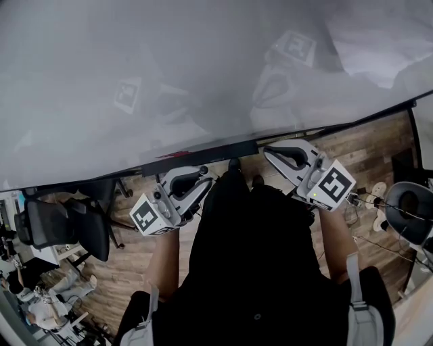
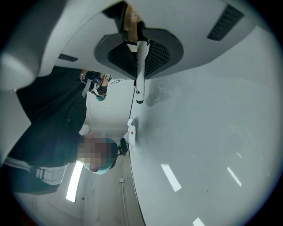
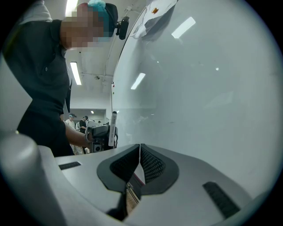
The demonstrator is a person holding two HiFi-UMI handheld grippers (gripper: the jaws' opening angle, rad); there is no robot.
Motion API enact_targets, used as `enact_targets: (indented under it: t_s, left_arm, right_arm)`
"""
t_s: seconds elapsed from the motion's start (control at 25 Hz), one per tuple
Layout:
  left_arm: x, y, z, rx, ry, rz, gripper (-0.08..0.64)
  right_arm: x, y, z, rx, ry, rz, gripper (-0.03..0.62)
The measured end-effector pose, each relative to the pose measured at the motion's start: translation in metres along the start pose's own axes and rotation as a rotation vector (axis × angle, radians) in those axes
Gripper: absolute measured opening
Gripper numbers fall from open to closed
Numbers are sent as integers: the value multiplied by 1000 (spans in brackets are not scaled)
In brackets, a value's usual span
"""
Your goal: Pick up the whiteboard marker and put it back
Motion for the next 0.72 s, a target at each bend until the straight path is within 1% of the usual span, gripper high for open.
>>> enact_targets:
  t_s: [0.16,0.32,0.72]
  left_arm:
    - [-3,1,-6,1,-9,-6,71]
    - [-4,3,-10,-10,-25,-6,71]
    - [-4,3,-10,-10,-31,-2,71]
  right_arm:
    - [-1,8,3,-27,-18,-15,20]
    - [-2,7,5,-7,-11,1,20]
    - [-3,13,3,-19,-12,4,20]
Point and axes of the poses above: the fingertips, and each gripper's own axes: z forward along the fingers, x to its right, y out of its underside, the point moved 6 cm from there along -z, backward along the fingers, and after that the axes turned 14 degrees about x, right-handed, at the moved point
